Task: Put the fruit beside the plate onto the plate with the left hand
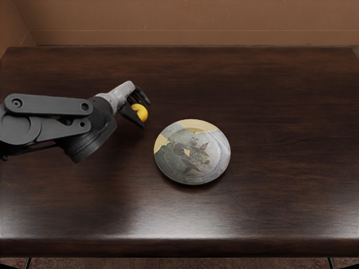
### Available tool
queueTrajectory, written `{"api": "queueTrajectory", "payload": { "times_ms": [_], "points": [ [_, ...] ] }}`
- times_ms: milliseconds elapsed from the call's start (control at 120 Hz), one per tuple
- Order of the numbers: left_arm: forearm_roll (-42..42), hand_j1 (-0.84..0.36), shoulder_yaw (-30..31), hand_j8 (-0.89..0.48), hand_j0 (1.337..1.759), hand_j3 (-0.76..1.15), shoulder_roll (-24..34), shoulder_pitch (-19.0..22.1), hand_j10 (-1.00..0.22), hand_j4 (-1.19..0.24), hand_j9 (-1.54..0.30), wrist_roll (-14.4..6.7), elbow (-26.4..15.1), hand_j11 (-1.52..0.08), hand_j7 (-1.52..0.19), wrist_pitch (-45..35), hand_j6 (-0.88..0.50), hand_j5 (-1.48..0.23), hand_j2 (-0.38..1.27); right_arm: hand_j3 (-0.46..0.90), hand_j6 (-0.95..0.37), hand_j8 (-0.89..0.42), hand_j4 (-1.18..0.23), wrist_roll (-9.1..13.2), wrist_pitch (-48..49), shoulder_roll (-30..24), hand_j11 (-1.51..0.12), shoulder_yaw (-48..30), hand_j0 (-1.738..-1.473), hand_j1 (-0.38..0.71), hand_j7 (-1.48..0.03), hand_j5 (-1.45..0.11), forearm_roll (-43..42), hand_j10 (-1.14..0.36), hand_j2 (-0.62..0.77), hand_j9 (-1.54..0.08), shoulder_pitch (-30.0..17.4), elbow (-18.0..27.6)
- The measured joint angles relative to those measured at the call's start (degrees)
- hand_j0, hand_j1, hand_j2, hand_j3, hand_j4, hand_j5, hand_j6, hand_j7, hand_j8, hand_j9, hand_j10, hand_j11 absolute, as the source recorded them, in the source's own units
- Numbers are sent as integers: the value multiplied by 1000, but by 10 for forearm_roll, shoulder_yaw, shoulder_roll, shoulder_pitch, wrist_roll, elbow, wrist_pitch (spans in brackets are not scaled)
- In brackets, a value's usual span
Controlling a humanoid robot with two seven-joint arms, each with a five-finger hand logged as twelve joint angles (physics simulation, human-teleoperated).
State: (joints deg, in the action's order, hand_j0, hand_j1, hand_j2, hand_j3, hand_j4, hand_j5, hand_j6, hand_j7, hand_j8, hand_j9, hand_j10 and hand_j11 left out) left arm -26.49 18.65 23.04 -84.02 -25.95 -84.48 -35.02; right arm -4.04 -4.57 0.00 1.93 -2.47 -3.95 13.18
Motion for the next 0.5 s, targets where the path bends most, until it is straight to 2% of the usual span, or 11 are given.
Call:
{"api": "queueTrajectory", "payload": {
  "times_ms": [250,500],
  "points": [
    [-1,-258,-7,-450,1656,0,-9,-16,-617,-612,-816,-7,-2,-814,-808,0,-511,-827,235,0,-19,-19,-19,0,0,0,-25,0,-1658,-326,-25,-25,0,-19,-4,-25,0,0],
    [0,-266,-14,-448,1656,0,-47,-28,-617,-609,-813,-14,-5,-812,-809,0,-513,-830,266,0,-19,-19,-19,0,0,0,-25,0,-1658,-326,-25,-25,0,-19,-4,-25,0,0]
  ]
}}
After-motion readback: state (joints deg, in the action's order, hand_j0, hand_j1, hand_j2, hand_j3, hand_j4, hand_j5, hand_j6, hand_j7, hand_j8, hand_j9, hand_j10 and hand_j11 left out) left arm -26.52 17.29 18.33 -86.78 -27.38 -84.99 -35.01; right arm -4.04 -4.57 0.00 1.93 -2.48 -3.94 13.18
